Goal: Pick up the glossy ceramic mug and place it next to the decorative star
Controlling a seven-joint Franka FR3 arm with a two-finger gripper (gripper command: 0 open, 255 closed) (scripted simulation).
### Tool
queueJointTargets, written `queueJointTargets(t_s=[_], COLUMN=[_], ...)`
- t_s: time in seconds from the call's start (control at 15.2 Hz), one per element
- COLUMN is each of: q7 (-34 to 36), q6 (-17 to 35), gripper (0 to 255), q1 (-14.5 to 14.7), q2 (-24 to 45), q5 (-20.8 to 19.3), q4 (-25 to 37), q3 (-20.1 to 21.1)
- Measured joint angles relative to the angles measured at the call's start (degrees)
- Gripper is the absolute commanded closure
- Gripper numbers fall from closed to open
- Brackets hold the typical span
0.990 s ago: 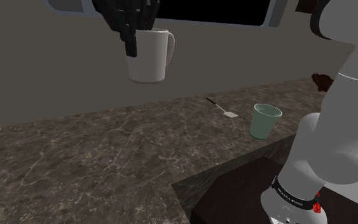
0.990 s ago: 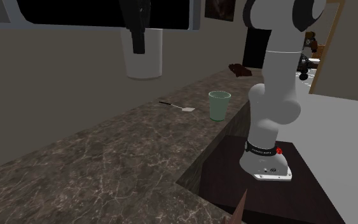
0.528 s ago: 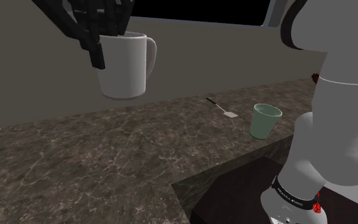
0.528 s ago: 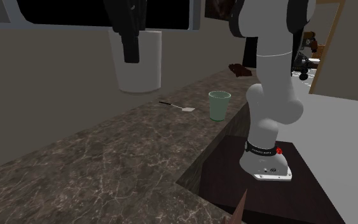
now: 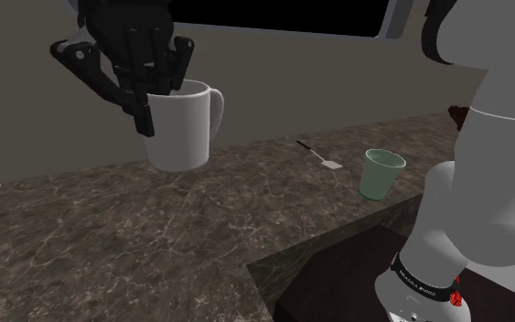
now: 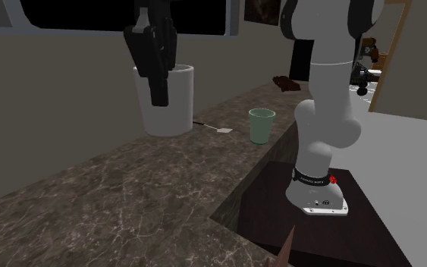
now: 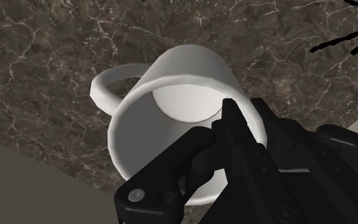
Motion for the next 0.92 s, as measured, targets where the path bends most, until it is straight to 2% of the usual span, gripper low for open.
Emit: queueJointTargets(t_s=[0.92], q7=[-1.1], q6=[12.4], gripper=[255], q1=[-1.8], q2=[-4.9], q5=[3.0], q4=[-16.3], q3=[-0.9])
